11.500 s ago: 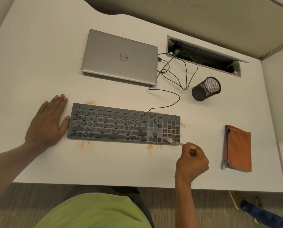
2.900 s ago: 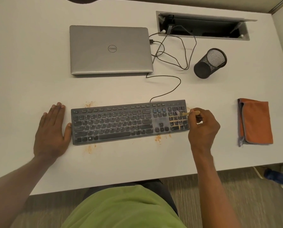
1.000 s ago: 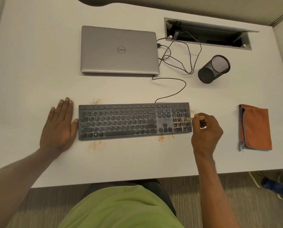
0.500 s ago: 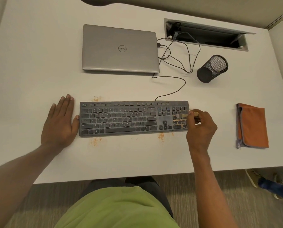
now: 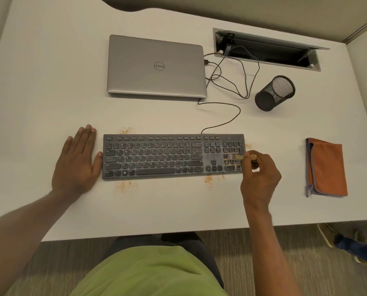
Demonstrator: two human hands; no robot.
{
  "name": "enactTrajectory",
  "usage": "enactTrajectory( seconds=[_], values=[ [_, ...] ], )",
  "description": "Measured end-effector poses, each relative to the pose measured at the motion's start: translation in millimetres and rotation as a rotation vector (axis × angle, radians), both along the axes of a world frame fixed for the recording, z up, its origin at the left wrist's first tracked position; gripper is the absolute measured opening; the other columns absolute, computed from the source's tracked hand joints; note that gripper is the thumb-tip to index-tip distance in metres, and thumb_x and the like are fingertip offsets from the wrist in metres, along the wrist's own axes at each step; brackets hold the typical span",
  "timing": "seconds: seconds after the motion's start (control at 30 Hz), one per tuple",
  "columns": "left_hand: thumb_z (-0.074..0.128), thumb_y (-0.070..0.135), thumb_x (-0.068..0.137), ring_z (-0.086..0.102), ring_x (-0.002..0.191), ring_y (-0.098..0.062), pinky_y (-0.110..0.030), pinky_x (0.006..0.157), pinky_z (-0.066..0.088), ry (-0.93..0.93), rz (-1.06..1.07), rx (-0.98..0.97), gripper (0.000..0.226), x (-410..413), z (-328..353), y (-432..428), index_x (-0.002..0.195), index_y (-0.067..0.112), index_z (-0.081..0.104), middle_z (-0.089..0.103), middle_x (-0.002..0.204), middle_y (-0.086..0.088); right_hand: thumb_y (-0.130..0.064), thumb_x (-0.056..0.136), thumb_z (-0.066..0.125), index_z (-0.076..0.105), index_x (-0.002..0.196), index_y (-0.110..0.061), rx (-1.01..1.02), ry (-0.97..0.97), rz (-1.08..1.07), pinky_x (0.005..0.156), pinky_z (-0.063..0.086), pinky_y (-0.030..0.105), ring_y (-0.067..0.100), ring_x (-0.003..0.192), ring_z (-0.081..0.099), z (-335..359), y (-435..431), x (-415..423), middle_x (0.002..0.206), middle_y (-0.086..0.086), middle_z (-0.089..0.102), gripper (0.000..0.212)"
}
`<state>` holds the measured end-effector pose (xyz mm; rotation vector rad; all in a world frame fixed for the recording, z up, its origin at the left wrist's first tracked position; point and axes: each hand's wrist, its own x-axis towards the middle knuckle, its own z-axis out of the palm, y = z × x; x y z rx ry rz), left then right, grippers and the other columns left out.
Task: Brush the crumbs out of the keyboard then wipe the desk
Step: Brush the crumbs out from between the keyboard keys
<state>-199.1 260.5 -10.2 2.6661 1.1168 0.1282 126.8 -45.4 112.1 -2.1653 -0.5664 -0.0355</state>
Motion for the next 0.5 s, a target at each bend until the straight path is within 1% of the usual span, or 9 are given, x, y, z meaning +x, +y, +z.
enactTrajectory(
  seconds=[0.1, 0.17, 0.27, 0.37, 0.4, 0.43, 0.5],
  values=[
    [0.024, 0.043, 0.110, 0.006, 0.166, -0.018, -0.048, 0.134, 0.011, 0.003, 0.002, 0.003, 0.070, 0.1, 0.2, -0.4, 0.172, 0.012, 0.012, 0.013, 0.179, -0.005, -0.015, 0.105, 0.062, 0.073, 0.106, -0.006, 0.055, 0.015, 0.041, 0.070, 0.054, 0.018, 0.010, 0.087, 0.065, 4.1, 8.5, 0.0, 0.096, 0.005, 0.070, 0.014],
    [0.024, 0.043, 0.110, 0.006, 0.166, -0.018, -0.048, 0.134, 0.011, -0.002, 0.003, -0.001, 0.070, 0.2, 0.4, -0.7, 0.172, 0.012, 0.013, 0.013, 0.179, -0.005, -0.009, 0.104, 0.062, 0.072, 0.107, -0.006, 0.044, 0.021, 0.138, 0.075, 0.056, 0.022, 0.011, 0.095, 0.066, 4.9, 10.2, 3.0, 0.101, 0.003, 0.069, 0.011],
    [0.025, 0.043, 0.109, 0.008, 0.166, -0.019, -0.048, 0.134, 0.012, -0.013, 0.004, 0.001, 0.070, 0.3, 1.1, -1.1, 0.171, 0.012, 0.014, 0.015, 0.178, -0.005, 0.004, 0.101, 0.059, 0.071, 0.107, -0.008, -0.028, 0.025, 0.262, 0.081, 0.057, 0.022, 0.008, 0.104, 0.063, 2.3, 6.2, 9.5, 0.106, 0.002, 0.066, 0.017],
    [0.024, 0.044, 0.110, 0.007, 0.166, -0.018, -0.048, 0.135, 0.012, -0.011, 0.002, 0.001, 0.071, 0.4, 1.6, -1.4, 0.172, 0.012, 0.013, 0.014, 0.178, -0.003, 0.005, 0.100, 0.058, 0.070, 0.109, -0.010, -0.097, 0.009, 0.273, 0.084, 0.057, 0.029, 0.007, 0.105, 0.063, -0.2, -2.0, 18.2, 0.108, -0.002, 0.065, 0.021],
    [0.024, 0.044, 0.110, 0.007, 0.166, -0.018, -0.047, 0.135, 0.011, -0.010, 0.003, 0.001, 0.071, 0.5, 1.7, -1.3, 0.172, 0.012, 0.013, 0.014, 0.178, -0.003, 0.004, 0.100, 0.059, 0.071, 0.109, -0.010, -0.113, 0.000, 0.256, 0.085, 0.057, 0.029, 0.007, 0.104, 0.063, -0.5, -4.7, 21.6, 0.107, -0.002, 0.066, 0.020],
    [0.024, 0.044, 0.109, 0.007, 0.166, -0.018, -0.047, 0.135, 0.011, -0.010, 0.004, 0.001, 0.071, 0.4, 1.5, -1.1, 0.172, 0.012, 0.013, 0.014, 0.178, -0.004, 0.005, 0.100, 0.060, 0.071, 0.109, -0.009, -0.126, -0.014, 0.235, 0.086, 0.056, 0.026, 0.008, 0.102, 0.063, 0.0, -6.7, 24.4, 0.107, -0.002, 0.066, 0.020],
    [0.025, 0.043, 0.109, 0.007, 0.166, -0.019, -0.047, 0.135, 0.011, -0.010, 0.004, 0.002, 0.070, 0.3, 1.2, -0.7, 0.171, 0.012, 0.014, 0.014, 0.178, -0.004, 0.008, 0.098, 0.061, 0.072, 0.108, -0.007, -0.121, -0.036, 0.193, 0.087, 0.050, 0.016, 0.008, 0.101, 0.063, 2.8, -8.6, 27.5, 0.107, 0.003, 0.068, 0.022]
  ],
)
